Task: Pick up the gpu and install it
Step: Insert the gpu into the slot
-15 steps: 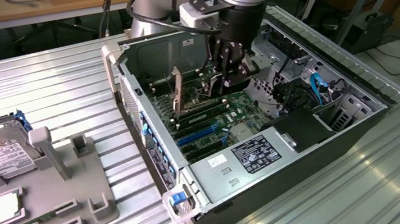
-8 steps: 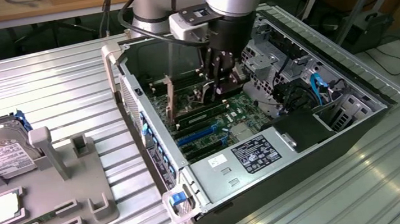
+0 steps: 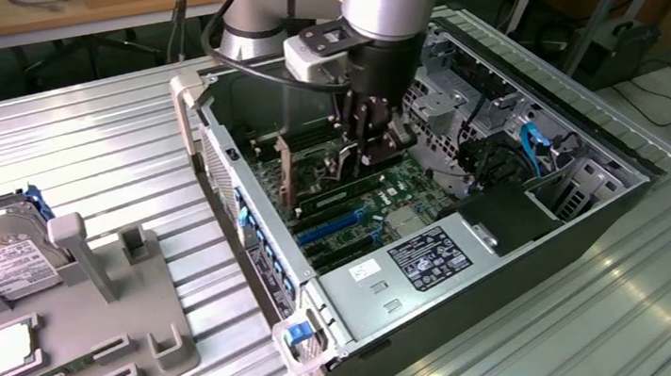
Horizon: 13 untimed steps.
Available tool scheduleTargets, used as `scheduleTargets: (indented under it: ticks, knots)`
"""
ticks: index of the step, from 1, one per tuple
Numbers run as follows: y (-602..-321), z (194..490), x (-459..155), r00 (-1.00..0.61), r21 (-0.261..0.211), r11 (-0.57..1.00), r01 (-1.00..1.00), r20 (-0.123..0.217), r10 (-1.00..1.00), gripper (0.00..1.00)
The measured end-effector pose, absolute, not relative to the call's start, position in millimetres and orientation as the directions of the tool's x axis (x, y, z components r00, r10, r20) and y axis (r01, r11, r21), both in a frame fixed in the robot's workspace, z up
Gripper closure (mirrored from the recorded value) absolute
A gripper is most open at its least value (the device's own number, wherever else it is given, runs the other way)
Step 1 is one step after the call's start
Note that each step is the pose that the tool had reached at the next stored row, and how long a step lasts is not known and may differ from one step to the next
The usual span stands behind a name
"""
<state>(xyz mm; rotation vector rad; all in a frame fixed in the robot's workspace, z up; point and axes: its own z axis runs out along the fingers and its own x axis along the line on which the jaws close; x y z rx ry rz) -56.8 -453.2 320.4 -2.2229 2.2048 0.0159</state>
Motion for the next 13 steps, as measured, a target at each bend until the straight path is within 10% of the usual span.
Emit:
scheduleTargets:
  ticks: [13]
  knots:
    - [-453,298,-68,0.013,-0.014,-0.013,-1.0,-0.014,-1.0,0.73]
